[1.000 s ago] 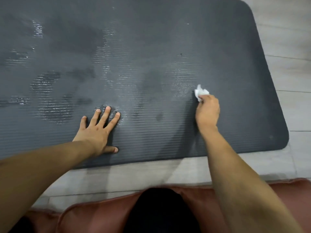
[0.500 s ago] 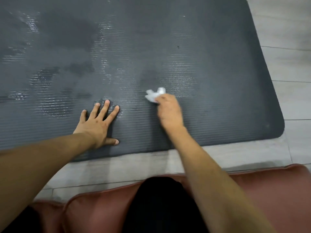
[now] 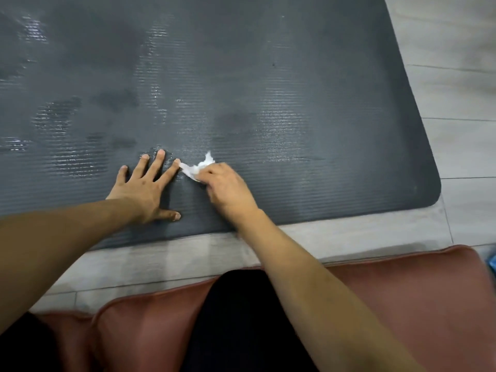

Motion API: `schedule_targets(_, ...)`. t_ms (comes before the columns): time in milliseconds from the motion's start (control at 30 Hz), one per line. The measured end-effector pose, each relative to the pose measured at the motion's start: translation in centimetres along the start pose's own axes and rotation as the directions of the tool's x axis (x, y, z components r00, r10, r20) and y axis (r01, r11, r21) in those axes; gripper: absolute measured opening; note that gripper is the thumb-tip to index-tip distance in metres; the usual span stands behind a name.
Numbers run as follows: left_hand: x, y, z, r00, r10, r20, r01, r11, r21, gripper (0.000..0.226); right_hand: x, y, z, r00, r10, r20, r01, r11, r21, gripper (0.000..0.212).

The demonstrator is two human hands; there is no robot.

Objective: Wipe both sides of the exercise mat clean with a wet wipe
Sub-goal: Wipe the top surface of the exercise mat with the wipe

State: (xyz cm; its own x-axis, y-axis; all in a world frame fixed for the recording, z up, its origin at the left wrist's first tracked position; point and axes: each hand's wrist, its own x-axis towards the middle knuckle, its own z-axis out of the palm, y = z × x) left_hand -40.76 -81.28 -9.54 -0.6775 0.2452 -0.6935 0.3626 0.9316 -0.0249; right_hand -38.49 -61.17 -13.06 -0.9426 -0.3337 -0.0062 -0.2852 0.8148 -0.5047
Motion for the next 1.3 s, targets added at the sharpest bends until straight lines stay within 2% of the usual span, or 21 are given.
schedule_targets(33, 0.0, 0.0, 0.0, 1.000, 0.004, -0.003, -0.004, 1.000, -0.009, 0.122, -0.9, 2.0, -1.2, 0.998, -0.014, -0.057, 0.011, 0.999, -0.042, 0.035)
schedule_targets(100, 0.1, -0.1, -0.1, 1.000, 0.007, -0.010, -0.007, 1.000, -0.015, 0.123, -3.2, 8.1, -4.4, 0.965, 0.118, -0.234, -0.153, 0.979, -0.136, 0.034)
schedule_targets(200, 0.1, 0.0, 0.1, 1.000, -0.003, -0.019, 0.003, 1.000, -0.007, 0.123, -8.7, 16.4, -10.0, 0.736, 0.532, -0.419, -0.631, 0.763, -0.140, 0.034)
schedule_targets(267, 0.1, 0.0, 0.2, 1.000, -0.003, -0.026, 0.003, 1.000, 0.005, 0.123, -10.5, 17.4, -11.6, 0.569, 0.696, -0.437, -0.792, 0.607, -0.065, 0.032)
schedule_targets(300, 0.1, 0.1, 0.2, 1.000, -0.002, -0.030, 0.002, 1.000, 0.006, 0.124, -9.9, 16.5, -11.4, 0.543, 0.711, -0.446, -0.808, 0.587, -0.048, 0.028)
schedule_targets(333, 0.1, 0.1, 0.2, 1.000, -0.003, -0.031, 0.003, 1.000, 0.005, 0.125, -8.8, 14.9, -10.5, 0.574, 0.679, -0.458, -0.778, 0.627, -0.046, 0.026)
schedule_targets(400, 0.1, 0.2, 0.1, 1.000, -0.012, -0.021, 0.012, 1.000, 0.006, 0.126, -5.6, 10.3, -7.2, 0.742, 0.515, -0.428, -0.590, 0.805, -0.055, 0.031)
schedule_targets(467, 0.1, 0.3, 0.0, 1.000, -0.019, -0.016, 0.020, 1.000, 0.009, 0.127, -3.2, 4.5, -3.1, 0.908, 0.304, -0.287, -0.327, 0.944, -0.035, 0.043)
schedule_targets(533, 0.0, 0.4, 0.0, 1.000, -0.023, -0.020, 0.023, 1.000, 0.006, 0.127, -2.7, 0.1, -0.2, 0.983, 0.083, -0.165, -0.087, 0.996, -0.013, 0.046)
schedule_targets(633, 0.0, 0.5, 0.0, 1.000, -0.023, -0.014, 0.023, 1.000, 0.010, 0.126, -3.7, 2.5, -0.7, 0.995, -0.057, -0.080, 0.049, 0.994, -0.102, 0.038)
schedule_targets(733, 0.0, 0.4, -0.1, 1.000, -0.023, -0.010, 0.023, 1.000, 0.005, 0.126, -6.8, 10.3, -4.9, 0.963, 0.201, -0.179, -0.246, 0.927, -0.283, 0.042)
schedule_targets(767, 0.0, 0.4, -0.1, 1.000, -0.024, -0.009, 0.024, 1.000, 0.007, 0.126, -8.3, 12.7, -6.6, 0.912, 0.335, -0.238, -0.398, 0.865, -0.306, 0.041)
schedule_targets(833, 0.0, 0.4, 0.0, 1.000, -0.028, -0.012, 0.028, 0.999, 0.015, 0.127, -11.1, 15.4, -9.4, 0.729, 0.589, -0.348, -0.674, 0.707, -0.215, 0.036)
schedule_targets(900, 0.1, 0.5, 0.0, 1.000, -0.026, -0.015, 0.026, 1.000, 0.010, 0.128, -11.5, 14.1, -10.0, 0.594, 0.692, -0.410, -0.780, 0.620, -0.086, 0.031)
schedule_targets(933, 0.1, 0.5, 0.0, 1.000, -0.026, -0.015, 0.026, 1.000, 0.001, 0.128, -10.9, 12.3, -9.2, 0.620, 0.670, -0.408, -0.746, 0.664, -0.044, 0.026)
schedule_targets(967, 0.1, 0.5, 0.0, 1.000, -0.027, -0.014, 0.027, 1.000, -0.006, 0.128, -9.8, 10.0, -7.5, 0.705, 0.605, -0.370, -0.656, 0.755, -0.015, 0.022)
schedule_targets(1033, 0.0, 0.5, -0.1, 1.000, -0.029, -0.007, 0.028, 1.000, -0.011, 0.128, -7.8, 4.2, -3.4, 0.902, 0.392, -0.179, -0.394, 0.919, 0.026, 0.016)
schedule_targets(1067, -0.1, 0.5, -0.1, 0.999, -0.031, -0.007, 0.031, 0.999, -0.009, 0.128, -7.2, 1.3, -1.5, 0.963, 0.262, -0.064, -0.260, 0.965, 0.037, 0.018)
schedule_targets(1167, -0.2, 0.8, -0.2, 0.999, -0.036, -0.004, 0.036, 0.999, -0.002, 0.128, -7.2, -0.1, -0.5, 0.994, -0.041, 0.098, 0.038, 0.999, 0.033, 0.020)
schedule_targets(1233, -0.1, 0.7, -0.1, 0.999, -0.034, -0.010, 0.034, 0.999, -0.005, 0.128, -8.5, 3.7, -3.0, 1.000, -0.008, 0.030, 0.010, 0.998, -0.065, 0.023)
schedule_targets(1300, -0.1, 0.5, -0.1, 1.000, -0.027, -0.015, 0.026, 1.000, -0.010, 0.129, -11.2, 8.9, -5.6, 0.977, 0.154, -0.150, -0.182, 0.964, -0.194, 0.033)
